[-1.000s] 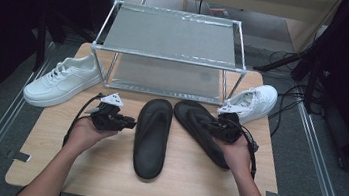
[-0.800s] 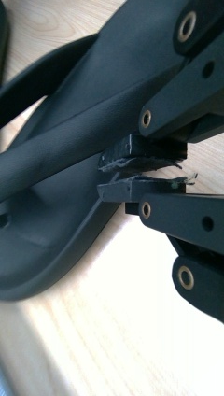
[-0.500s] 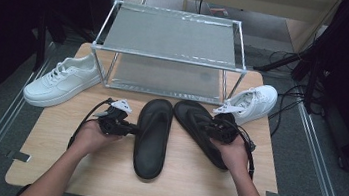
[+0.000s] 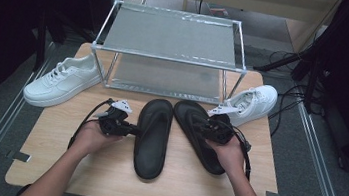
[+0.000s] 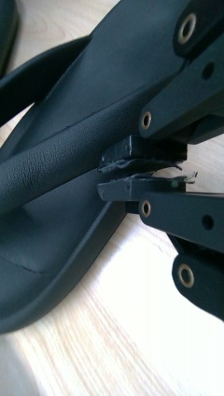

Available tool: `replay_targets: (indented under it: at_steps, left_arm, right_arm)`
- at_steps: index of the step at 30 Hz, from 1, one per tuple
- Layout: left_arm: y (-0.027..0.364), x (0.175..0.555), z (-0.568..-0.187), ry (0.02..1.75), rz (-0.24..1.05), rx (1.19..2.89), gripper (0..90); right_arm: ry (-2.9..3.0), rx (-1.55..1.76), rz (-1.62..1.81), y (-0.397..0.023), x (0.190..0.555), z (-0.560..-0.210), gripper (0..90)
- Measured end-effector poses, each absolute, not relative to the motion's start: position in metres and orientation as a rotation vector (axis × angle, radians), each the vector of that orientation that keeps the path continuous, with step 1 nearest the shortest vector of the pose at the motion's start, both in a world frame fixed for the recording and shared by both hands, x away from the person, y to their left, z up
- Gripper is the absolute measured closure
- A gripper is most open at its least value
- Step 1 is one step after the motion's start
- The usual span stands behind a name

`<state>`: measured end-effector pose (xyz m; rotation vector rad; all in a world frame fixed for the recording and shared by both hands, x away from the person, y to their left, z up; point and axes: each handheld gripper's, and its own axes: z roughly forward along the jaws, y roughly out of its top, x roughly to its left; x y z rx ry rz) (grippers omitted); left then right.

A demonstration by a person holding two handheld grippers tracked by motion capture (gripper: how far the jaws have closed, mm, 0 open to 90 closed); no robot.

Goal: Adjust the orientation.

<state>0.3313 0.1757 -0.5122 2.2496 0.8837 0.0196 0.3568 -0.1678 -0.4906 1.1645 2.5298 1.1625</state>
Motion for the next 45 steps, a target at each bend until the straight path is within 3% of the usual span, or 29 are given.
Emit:
replay_targets:
  at_steps: [45]
  left_arm:
    - [0.128,0.311,-0.513,0.708,-0.057,2.328,82.5]
  right_arm:
    - [2.544,1.187,1.250,-0.161,0.356,-0.497,84.9]
